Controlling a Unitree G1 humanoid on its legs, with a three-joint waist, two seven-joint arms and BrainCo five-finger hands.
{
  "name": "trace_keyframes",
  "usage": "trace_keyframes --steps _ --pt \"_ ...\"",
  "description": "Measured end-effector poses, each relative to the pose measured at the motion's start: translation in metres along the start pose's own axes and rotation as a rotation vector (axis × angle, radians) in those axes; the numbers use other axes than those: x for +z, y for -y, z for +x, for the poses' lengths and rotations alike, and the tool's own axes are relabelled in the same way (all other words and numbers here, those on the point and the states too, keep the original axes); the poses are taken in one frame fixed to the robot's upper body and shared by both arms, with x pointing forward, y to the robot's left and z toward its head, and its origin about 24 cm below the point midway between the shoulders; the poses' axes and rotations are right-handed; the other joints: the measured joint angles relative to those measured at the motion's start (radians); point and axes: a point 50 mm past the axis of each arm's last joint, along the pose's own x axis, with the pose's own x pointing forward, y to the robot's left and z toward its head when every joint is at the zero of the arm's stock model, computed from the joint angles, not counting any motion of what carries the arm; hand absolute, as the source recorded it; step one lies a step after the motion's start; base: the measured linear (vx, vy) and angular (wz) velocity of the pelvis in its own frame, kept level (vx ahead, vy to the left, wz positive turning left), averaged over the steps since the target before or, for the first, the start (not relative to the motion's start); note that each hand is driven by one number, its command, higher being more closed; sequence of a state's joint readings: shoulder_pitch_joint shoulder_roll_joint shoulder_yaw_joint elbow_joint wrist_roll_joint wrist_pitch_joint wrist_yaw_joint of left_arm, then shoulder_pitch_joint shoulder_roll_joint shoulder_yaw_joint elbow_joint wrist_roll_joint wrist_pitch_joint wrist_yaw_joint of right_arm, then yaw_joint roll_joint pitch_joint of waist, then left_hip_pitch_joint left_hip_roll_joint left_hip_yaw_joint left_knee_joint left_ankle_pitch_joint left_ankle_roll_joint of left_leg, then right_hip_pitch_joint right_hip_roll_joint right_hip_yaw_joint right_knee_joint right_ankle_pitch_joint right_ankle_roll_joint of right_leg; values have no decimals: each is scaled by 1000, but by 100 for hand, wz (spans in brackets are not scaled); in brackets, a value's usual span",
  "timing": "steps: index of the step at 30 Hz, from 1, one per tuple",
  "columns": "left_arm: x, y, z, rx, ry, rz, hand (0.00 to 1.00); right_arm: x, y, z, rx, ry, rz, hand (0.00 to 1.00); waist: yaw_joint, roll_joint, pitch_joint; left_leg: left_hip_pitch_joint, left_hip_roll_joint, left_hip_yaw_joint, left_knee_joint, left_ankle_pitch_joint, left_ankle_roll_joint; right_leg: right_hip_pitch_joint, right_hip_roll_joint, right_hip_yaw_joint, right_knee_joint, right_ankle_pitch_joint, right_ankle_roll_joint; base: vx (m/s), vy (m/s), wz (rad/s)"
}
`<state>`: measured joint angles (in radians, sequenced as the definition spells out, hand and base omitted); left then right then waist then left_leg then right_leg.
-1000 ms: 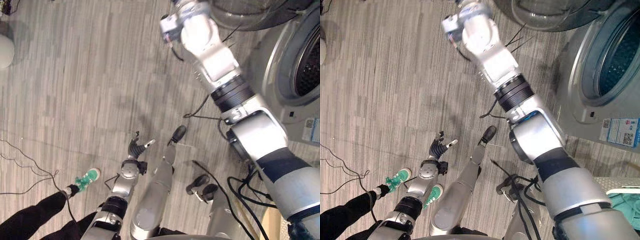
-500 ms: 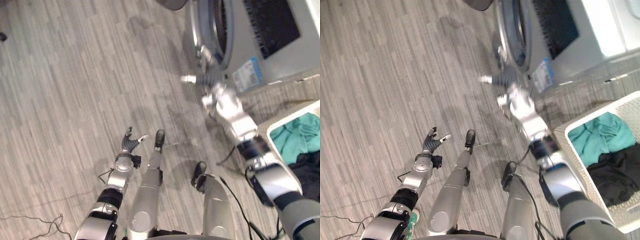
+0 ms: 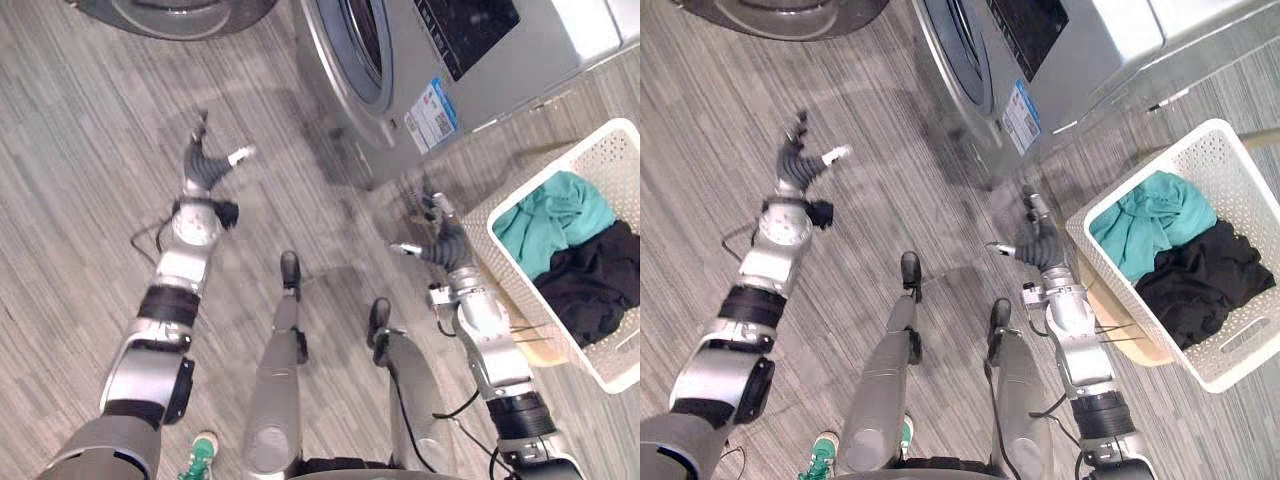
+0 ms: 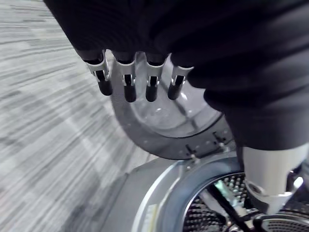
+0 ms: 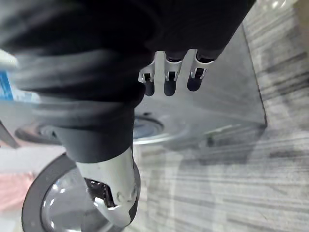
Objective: Pick up the laundry basket with both hands and put the clothes into the washing machine.
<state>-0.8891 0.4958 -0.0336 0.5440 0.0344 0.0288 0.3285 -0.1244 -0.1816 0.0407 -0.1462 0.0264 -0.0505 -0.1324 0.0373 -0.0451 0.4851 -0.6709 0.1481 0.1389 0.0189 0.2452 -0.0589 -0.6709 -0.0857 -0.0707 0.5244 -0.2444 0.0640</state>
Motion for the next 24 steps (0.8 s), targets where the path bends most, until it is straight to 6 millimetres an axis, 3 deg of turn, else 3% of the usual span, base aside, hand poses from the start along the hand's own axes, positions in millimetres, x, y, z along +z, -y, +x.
trace_keyframes --steps 7,12,19,24 --pt "39 -42 29 155 84 105 0 6 17 -20 -107 39 15 0 -25 -36 25 -92 26 13 37 -4 1 -71 20 -2 -9 22 -1 4 -19 -8" --pt "48 -62 37 240 74 88 0 6 17 -29 -121 43 46 0 -21 -39 26 -121 45 25 64 -11 1 -71 35 -13 -36 37 -4 18 -9 -2" --pt "49 -79 38 294 76 140 0 0 29 -50 -165 8 42 0 -22 -42 24 -122 46 28 67 -17 4 -63 34 -22 -37 37 -4 4 -2 1" --pt "49 -89 39 337 66 186 0 -3 30 -54 -168 -11 50 0 -21 -46 21 -121 49 27 67 -20 8 -48 37 -33 -59 49 -1 13 -6 2"
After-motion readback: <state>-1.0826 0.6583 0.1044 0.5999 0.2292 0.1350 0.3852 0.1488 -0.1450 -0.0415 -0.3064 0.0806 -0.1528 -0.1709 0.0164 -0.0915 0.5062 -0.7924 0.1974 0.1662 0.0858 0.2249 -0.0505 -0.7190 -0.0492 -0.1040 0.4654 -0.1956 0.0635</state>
